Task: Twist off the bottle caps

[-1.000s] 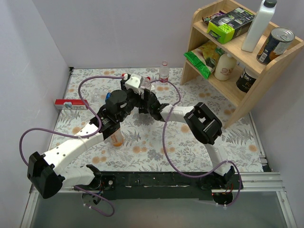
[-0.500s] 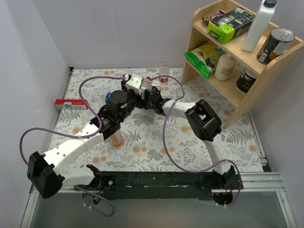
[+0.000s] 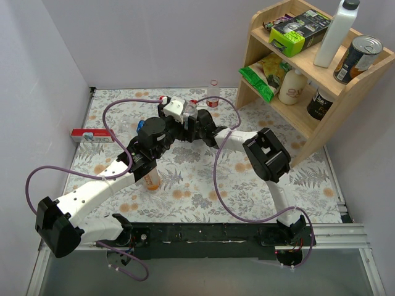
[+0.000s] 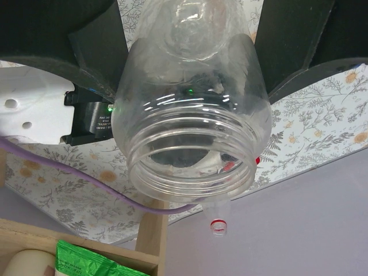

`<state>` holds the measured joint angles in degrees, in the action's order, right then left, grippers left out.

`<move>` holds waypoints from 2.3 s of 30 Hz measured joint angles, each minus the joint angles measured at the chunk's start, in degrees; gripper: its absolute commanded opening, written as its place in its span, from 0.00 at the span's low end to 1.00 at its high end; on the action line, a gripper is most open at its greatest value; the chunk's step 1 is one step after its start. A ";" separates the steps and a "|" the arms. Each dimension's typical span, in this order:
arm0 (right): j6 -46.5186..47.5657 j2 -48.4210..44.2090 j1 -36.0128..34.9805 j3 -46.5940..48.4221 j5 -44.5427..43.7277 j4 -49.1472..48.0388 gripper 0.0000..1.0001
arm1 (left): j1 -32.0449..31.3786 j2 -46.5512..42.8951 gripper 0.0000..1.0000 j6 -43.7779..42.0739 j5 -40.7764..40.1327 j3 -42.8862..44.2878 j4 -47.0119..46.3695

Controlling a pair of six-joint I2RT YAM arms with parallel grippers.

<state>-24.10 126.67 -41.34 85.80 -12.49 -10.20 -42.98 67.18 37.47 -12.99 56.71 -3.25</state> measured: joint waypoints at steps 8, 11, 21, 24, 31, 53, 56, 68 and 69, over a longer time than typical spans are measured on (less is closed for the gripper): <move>1.79 -9.81 1.03 -13.75 4.59 -3.02 0.91 | 0.13 -1.20 0.46 0.24 1.51 -1.20 -0.96; 1.88 -17.03 1.62 -20.70 5.18 -2.86 0.89 | 0.28 -1.49 0.47 0.02 3.37 -1.99 -1.99; 2.05 -53.92 13.62 -32.24 13.75 10.71 0.91 | 0.44 -1.84 0.47 -3.06 24.33 -5.62 -4.50; 2.56 -64.46 15.98 -30.95 15.78 16.33 0.88 | 0.44 -1.84 0.49 -3.21 32.37 -5.75 -4.81; 1.55 -70.66 15.67 -20.00 23.34 23.69 0.74 | -0.70 -0.85 0.49 -3.72 41.75 -5.75 -5.73; 0.87 -64.72 8.09 -13.49 26.93 33.24 0.81 | -2.27 0.13 0.49 -7.23 40.41 -5.75 -3.19; 0.61 -65.94 7.17 -12.31 28.39 32.98 0.82 | -2.27 0.28 0.49 -7.21 40.41 -5.75 -3.19; 1.88 -63.54 -1.53 -12.09 24.79 36.44 0.84 | -2.27 1.99 0.49 -7.02 39.95 -5.75 -2.19; 1.97 -63.54 -1.77 -12.09 24.15 36.68 0.84 | -2.27 1.99 0.49 -7.02 39.85 -5.75 -1.97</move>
<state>-22.13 63.13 -43.11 73.71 11.66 26.48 -45.25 69.17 30.46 26.85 50.96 -5.21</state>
